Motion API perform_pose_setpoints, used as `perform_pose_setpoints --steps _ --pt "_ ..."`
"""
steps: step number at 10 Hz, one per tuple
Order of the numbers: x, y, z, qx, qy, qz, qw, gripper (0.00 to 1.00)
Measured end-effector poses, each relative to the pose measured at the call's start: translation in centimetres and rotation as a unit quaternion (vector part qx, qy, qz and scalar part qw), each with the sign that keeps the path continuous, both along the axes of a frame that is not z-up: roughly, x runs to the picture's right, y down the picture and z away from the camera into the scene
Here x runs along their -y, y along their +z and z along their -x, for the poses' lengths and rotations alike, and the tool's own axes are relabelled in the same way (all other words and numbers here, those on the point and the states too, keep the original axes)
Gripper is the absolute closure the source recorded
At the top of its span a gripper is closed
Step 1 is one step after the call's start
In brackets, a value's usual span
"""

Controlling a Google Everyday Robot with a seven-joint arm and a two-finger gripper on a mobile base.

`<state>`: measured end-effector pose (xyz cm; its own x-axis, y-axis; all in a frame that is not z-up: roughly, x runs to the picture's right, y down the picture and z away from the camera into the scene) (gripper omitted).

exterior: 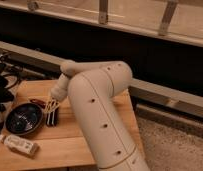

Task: Push the eraser across the table

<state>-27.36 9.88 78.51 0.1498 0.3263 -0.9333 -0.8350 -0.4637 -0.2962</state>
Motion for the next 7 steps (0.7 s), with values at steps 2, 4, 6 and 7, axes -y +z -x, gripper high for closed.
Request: perform_pose_setpoints --steps 2,4,6,7 --pt "3.0 -2.0 -1.0 -0.035 -0.003 -0.052 0.9981 1.00" --pt "5.6 -3.5 -2.2 -0.057 0.008 -0.083 0.9948 1.00" --pt "5.8 -4.4 -1.6 -0.049 0.007 -0.074 0.9961 1.00" --pt "5.3 -4.4 -1.5 -0.048 0.004 -0.066 0.9966 1.00"
